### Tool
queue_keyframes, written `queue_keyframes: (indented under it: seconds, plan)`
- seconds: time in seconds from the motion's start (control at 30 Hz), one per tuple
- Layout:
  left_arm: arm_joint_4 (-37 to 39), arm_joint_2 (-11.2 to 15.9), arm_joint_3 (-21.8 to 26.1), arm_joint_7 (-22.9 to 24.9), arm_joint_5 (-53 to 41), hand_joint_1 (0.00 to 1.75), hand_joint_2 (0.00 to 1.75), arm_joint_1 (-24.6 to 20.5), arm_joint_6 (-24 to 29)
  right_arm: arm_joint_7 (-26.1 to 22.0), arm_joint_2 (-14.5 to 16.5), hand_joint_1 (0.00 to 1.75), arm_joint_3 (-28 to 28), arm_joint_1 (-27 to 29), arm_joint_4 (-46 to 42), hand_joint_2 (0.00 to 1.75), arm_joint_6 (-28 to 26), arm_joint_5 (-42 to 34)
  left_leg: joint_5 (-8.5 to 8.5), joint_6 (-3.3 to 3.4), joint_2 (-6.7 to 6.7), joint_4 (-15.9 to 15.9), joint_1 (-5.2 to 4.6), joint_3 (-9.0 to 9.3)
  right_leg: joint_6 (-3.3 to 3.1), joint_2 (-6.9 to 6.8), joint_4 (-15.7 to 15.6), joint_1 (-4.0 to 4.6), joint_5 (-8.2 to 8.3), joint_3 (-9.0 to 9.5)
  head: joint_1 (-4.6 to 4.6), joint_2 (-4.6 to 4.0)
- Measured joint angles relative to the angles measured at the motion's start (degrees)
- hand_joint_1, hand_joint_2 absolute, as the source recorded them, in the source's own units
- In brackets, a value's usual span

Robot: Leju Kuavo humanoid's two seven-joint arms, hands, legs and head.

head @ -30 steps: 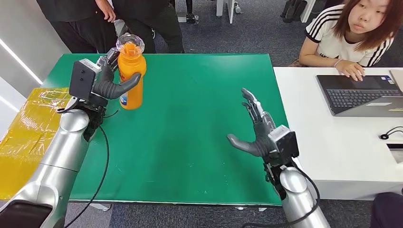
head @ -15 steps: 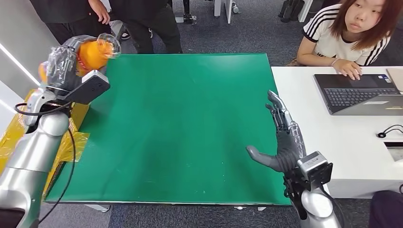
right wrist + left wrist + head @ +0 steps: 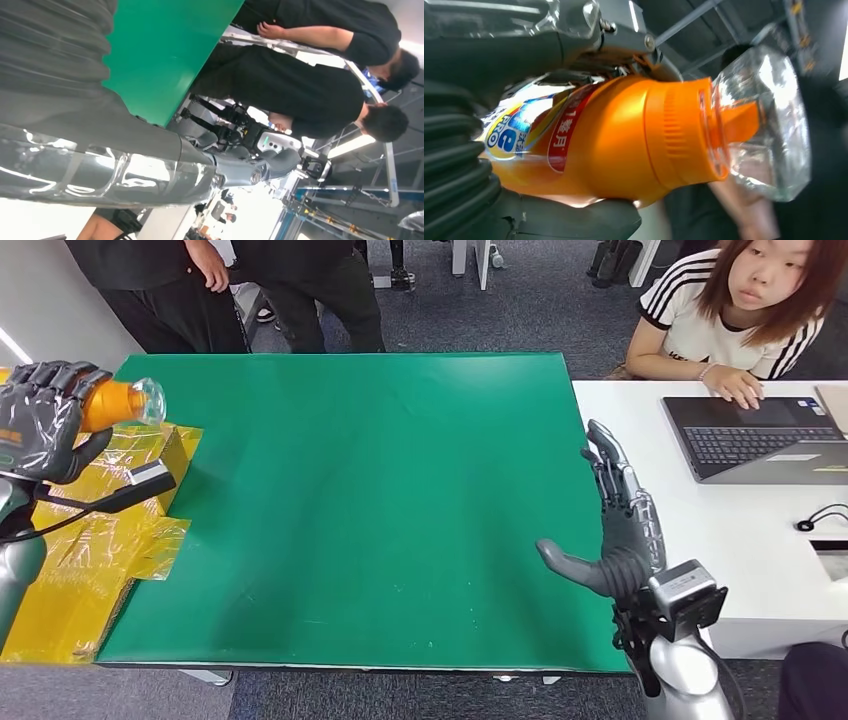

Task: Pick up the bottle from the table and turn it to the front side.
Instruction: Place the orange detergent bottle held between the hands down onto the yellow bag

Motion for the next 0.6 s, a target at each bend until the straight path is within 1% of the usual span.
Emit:
queue_keyframes:
  seconds: [0.13,0.23,0.37,0.6]
  plan:
    - [1.5,1.8,2.8,-0.5,-1.9,1.75,1.75,4.4,1.9,-0.8,0.0,0.00,-0.7,0.8,-0.4,1.75,0.3,0.1,-0.02,-0.03,-0.01,0.0,0.01,-0.02,0.01,-0.01,0.0,0.00,-0.02,-0.02,0.00,0.00]
    - [3.2,2.2,3.8,-0.8,-4.1,1.75,1.75,6.5,1.5,-0.9,0.0,0.00,-0.9,0.8,-0.5,1.75,0.8,0.2,-0.03,-0.03,-0.02,0.0,0.00,-0.02,0.01,-0.01,0.0,0.00,-0.02,-0.02,0.00,0.00]
    - [8.3,1.4,3.9,0.2,-10.4,1.75,1.75,8.0,1.4,-1.0,0.0,0.00,-0.9,0.8,-0.6,1.75,0.9,0.2,-0.02,-0.03,-0.01,0.0,0.00,-0.01,0.01,-0.01,0.0,0.00,-0.01,-0.02,0.01,0.00]
    - [14.5,-0.5,3.4,0.1,-11.9,1.75,1.75,8.3,1.7,-1.1,0.0,0.00,-0.9,1.0,-0.6,1.75,0.9,0.2,-0.02,-0.03,-0.03,0.0,-0.01,-0.01,0.01,-0.02,0.0,-0.01,0.00,-0.02,0.01,0.00]
